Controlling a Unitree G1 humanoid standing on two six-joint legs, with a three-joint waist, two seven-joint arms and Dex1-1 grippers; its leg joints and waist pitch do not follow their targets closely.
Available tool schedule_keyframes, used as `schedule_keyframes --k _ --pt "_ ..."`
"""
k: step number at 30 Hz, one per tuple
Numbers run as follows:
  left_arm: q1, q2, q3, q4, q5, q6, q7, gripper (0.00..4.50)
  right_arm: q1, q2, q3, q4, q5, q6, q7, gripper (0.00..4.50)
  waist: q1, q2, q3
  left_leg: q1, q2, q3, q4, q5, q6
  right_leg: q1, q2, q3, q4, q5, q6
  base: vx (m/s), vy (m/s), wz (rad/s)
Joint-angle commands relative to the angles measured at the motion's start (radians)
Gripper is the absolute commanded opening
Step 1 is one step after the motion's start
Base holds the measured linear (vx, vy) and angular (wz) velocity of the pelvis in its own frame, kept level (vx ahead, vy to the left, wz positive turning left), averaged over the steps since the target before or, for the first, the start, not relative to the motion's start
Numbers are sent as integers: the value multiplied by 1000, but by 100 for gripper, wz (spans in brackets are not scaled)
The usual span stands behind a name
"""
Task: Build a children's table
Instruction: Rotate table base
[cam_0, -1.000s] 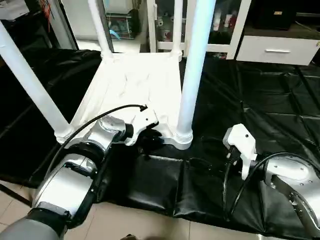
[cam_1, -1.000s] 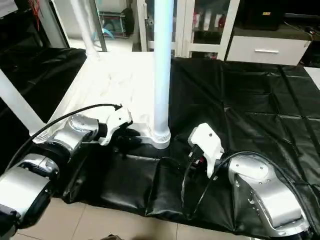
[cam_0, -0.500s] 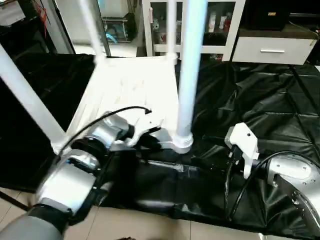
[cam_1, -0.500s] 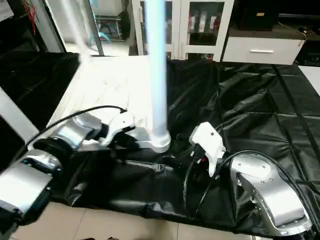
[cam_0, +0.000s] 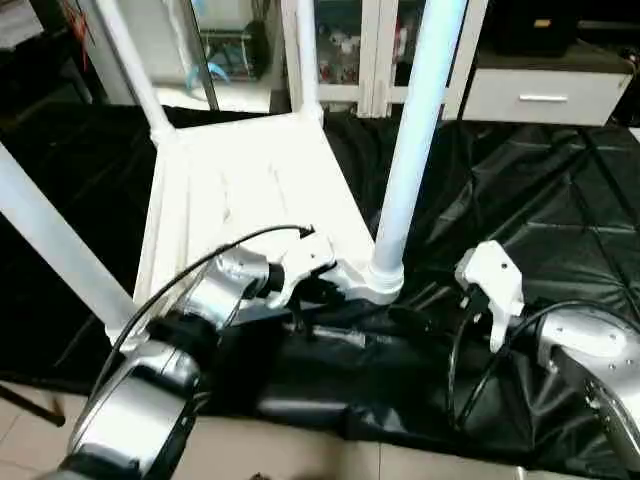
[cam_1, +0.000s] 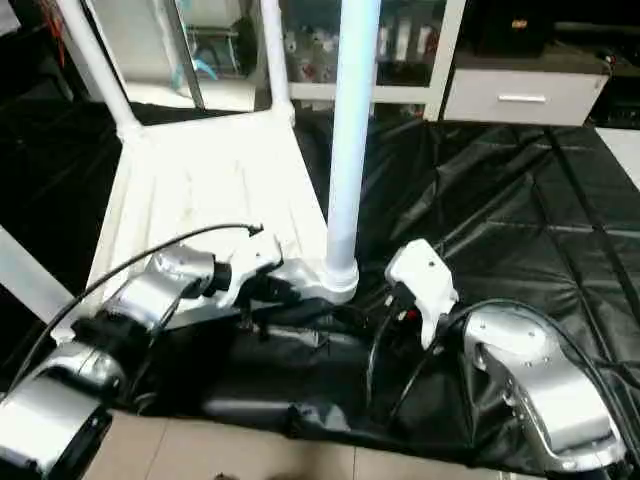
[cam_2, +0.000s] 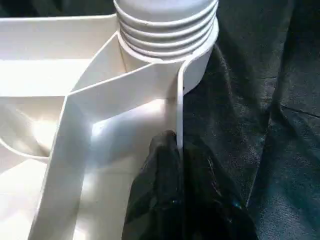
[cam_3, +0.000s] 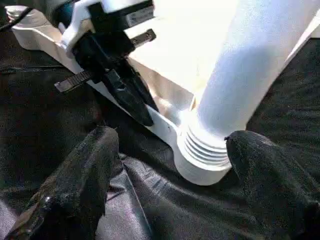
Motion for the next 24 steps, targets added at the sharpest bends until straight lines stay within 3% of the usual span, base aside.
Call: schedule_keyframes --k 1,11,16,17,18,24 --pt "48 9 -20 -24 13 31 13 56 5 -9 -12 -3 -1 -6 -5 380 2 -19 -54 14 57 -18 -78 -101 97 45 -70 36 -65 113 -302 0 0 0" --pt "56 25 26 -26 -11 45 34 56 -5 -3 -4 4 -3 -17 6 380 1 -18 -52 14 53 -18 -80 -112 80 42 -68 37 -69 89 -287 0 0 0" --pt "67 66 6 -38 -8 86 -30 56 -1 -11 -5 9 -2 -25 18 380 -3 -13 -51 14 52 -19 -82 -119 72 41 -67 37 -69 82 -284 0 0 0" --pt "64 72 1 -31 -2 85 -35 56 -2 -12 -5 11 -3 -26 19 380 -2 -7 -51 15 53 -20 -82 -124 70 41 -68 36 -69 78 -285 0 0 0" --pt "62 76 -2 -26 1 85 -37 56 -2 -12 -5 12 -3 -27 20 380 -4 -11 -50 14 53 -19 -82 -132 67 42 -68 37 -71 73 -284 0 0 0" --pt "40 76 4 4 2 67 -20 56 -3 -6 -4 16 -5 -33 17 380 -4 -9 -51 14 52 -19 -83 -133 61 43 -68 36 -70 83 -291 0 0 0"
